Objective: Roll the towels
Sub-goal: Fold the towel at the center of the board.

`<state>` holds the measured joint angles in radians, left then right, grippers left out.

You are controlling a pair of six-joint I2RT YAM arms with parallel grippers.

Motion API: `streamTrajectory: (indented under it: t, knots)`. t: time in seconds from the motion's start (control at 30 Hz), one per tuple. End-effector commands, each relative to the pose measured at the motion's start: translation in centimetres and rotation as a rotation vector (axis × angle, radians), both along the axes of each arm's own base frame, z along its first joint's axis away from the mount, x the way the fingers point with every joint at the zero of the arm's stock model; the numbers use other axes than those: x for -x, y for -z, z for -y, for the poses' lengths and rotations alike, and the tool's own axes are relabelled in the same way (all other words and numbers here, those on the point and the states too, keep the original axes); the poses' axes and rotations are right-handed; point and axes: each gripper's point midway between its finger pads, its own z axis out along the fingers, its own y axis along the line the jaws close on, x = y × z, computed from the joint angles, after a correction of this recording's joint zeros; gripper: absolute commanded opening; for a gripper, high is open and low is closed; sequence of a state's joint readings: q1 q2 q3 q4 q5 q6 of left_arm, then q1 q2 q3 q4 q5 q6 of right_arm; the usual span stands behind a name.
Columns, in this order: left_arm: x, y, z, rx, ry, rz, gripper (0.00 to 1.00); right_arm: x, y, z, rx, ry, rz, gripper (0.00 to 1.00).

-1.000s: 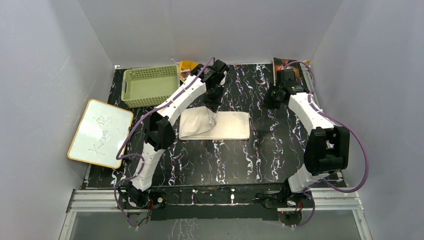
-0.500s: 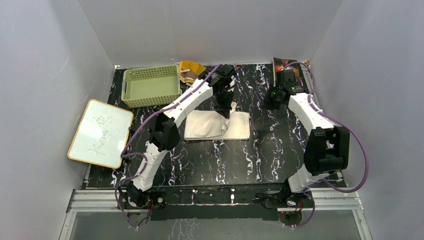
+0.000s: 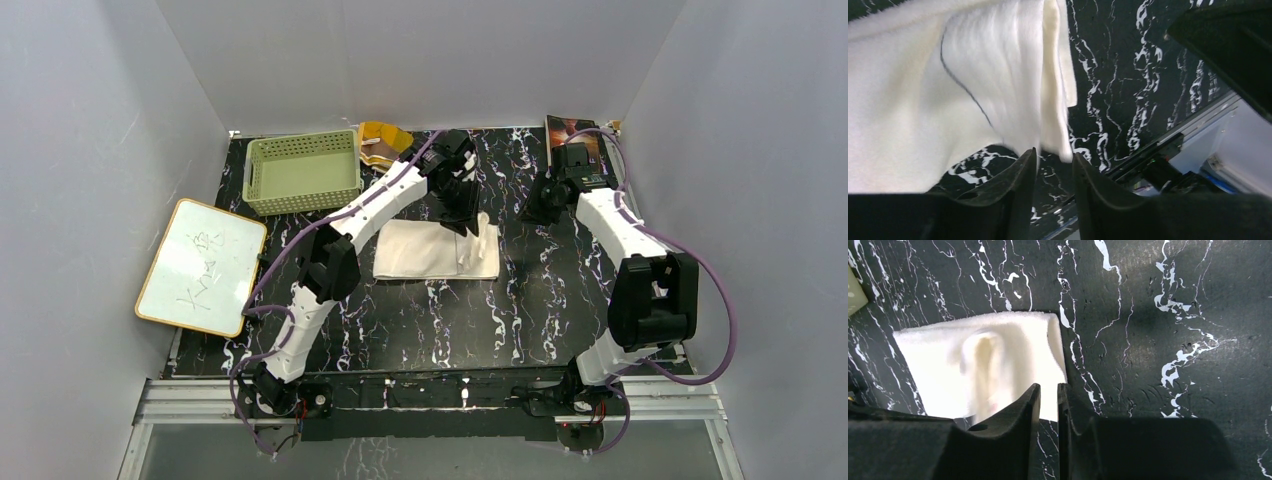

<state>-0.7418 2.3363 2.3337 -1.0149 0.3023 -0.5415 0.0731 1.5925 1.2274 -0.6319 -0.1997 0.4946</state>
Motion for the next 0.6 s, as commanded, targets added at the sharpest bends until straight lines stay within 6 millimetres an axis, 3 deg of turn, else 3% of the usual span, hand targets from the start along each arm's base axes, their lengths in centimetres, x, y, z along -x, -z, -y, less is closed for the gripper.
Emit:
streamTrajectory:
  t: [0.0, 0.07, 0.13, 0.23, 0.3, 0.4, 0.5, 0.57]
  knots:
    - [0.9, -1.5, 2.0, 0.125, 0.034, -0.033, 0.40, -0.4, -2.3, -0.1, 0.006, -0.019, 0.092, 0.21]
    - [0.4, -3.9, 2.2, 0.180, 0.046, 0.024, 0.53, -0.7, -2.6, -0.1, 0.006, -0.020, 0.100, 0.24]
    - [-0.6, -6.1, 1.5, 0.222, 0.042, 0.091, 0.57, -1.0, -3.0, -0.3, 0.006, -0.027, 0.111, 0.25]
    - [-2.8, -7.9, -1.9, 0.240, -0.029, 0.188, 0.60, -1.7, -4.1, -2.5, -0.002, -0.081, 0.153, 0.24]
    - [-4.4, -7.6, -5.5, 0.252, -0.105, 0.222, 0.49, -2.0, -5.1, -5.3, 0.002, -0.139, 0.184, 0.15]
    - [-6.2, -6.1, -11.6, 0.190, -0.223, 0.291, 0.16, -2.3, -5.8, -9.6, -0.021, -0.218, 0.204, 0.03]
    - [-7.4, -4.2, -16.1, 0.130, -0.289, 0.348, 0.15, -2.2, -4.6, -12.8, -0.054, -0.271, 0.176, 0.00]
    - [-7.8, -3.0, -16.7, 0.150, -0.288, 0.354, 0.16, -2.0, -3.5, -14.2, -0.076, -0.296, 0.150, 0.00]
